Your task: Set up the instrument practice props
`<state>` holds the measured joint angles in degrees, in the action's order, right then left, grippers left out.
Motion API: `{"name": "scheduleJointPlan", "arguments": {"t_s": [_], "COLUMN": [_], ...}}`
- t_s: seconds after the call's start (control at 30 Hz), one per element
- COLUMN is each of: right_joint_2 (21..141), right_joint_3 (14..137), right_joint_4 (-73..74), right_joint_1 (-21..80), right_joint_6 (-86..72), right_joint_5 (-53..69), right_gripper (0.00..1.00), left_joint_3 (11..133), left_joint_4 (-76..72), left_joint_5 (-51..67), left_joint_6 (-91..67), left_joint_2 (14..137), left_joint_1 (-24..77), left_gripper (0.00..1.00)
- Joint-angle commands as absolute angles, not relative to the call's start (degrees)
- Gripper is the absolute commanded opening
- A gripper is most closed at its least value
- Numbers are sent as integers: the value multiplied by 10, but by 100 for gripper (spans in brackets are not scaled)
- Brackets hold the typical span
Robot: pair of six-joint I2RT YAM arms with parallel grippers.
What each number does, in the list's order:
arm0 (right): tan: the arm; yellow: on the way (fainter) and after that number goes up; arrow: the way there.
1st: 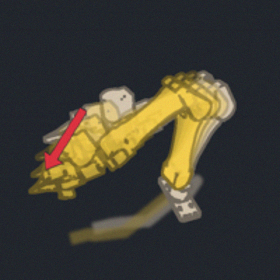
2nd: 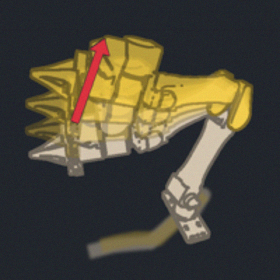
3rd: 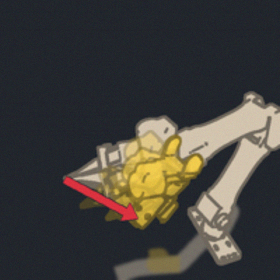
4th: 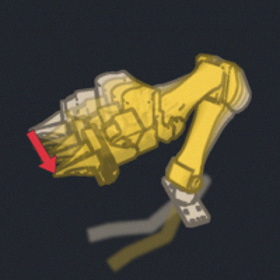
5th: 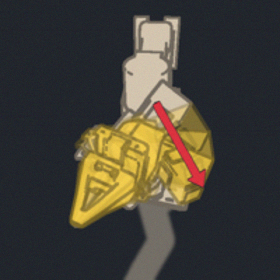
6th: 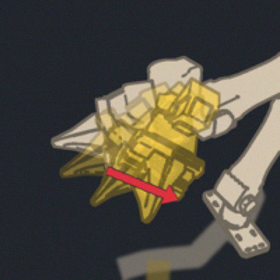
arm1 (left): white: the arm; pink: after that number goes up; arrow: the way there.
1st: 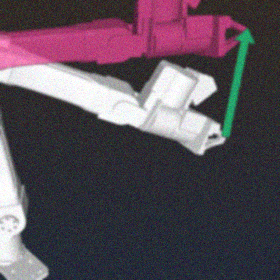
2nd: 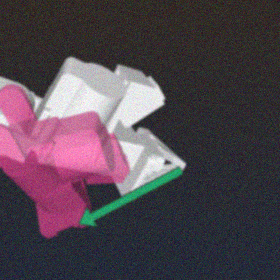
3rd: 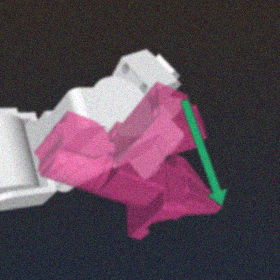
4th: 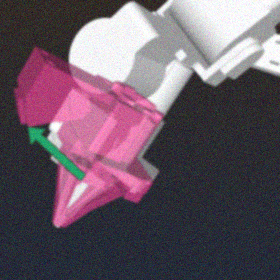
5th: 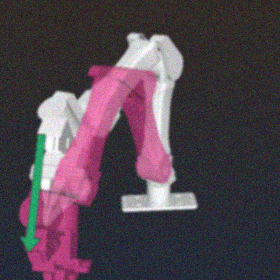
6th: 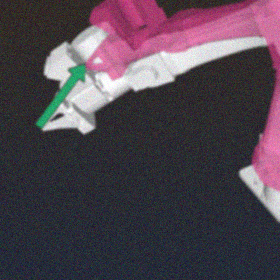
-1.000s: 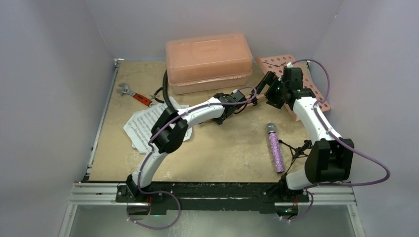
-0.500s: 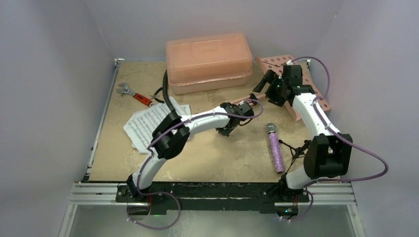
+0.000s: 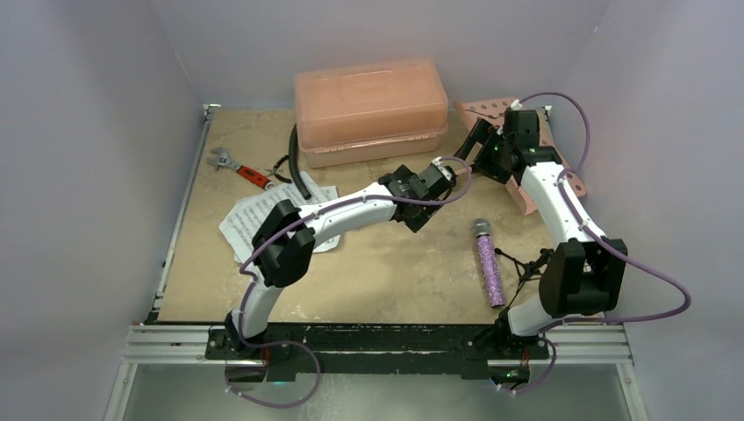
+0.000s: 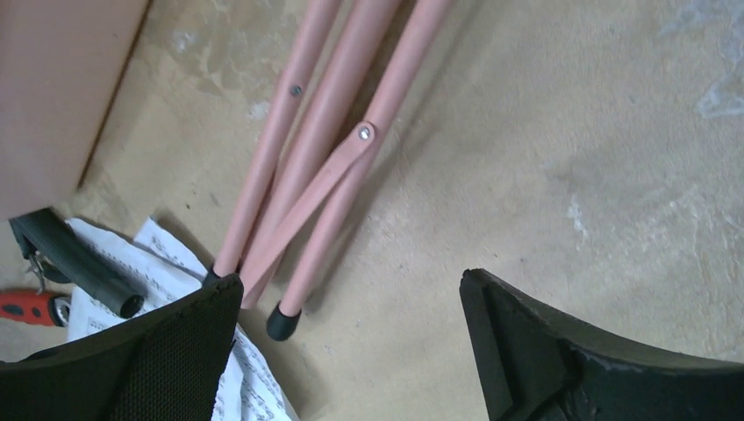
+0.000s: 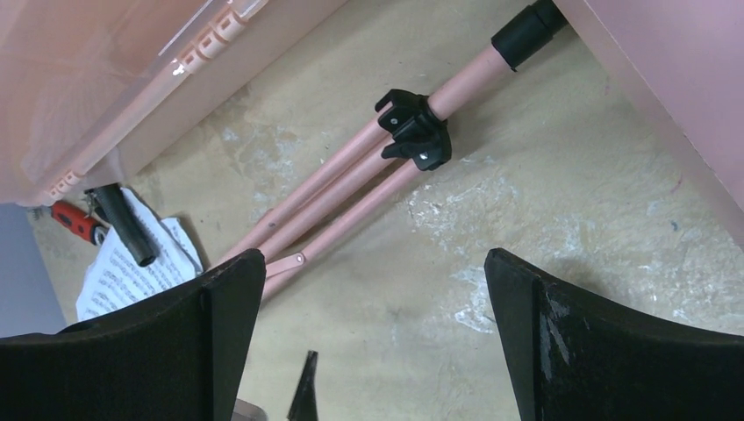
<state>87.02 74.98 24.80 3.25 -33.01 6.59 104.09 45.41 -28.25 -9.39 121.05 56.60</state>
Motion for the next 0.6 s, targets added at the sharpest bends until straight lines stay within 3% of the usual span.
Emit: {"name": "scheduleJointPlan", "arguments": {"t_s": [0.0, 0.17, 0.43, 0.57], "right_joint_2": [855, 840, 806, 798], "right_joint_3": [770, 772, 756, 748], "right_joint_4": [276, 305, 335, 336], "right_joint_1": [31, 23, 1, -30], "right_joint_6": [-310, -299, -286, -289], "right_joint_5": [42, 3, -40, -33], "right_gripper": [98, 98, 98, 98], "left_joint_3": [1053, 1070, 1122, 1126], "left_joint_4": [376, 351, 392, 394], "left_joint_5": [-311, -293, -76, -31], "left_joint_6": [-28, 20, 19, 11], "left_joint_2": [1202, 1232, 1299, 1322], "left_joint_1": [549, 525, 440, 427], "left_gripper": [95, 99, 99, 99]}}
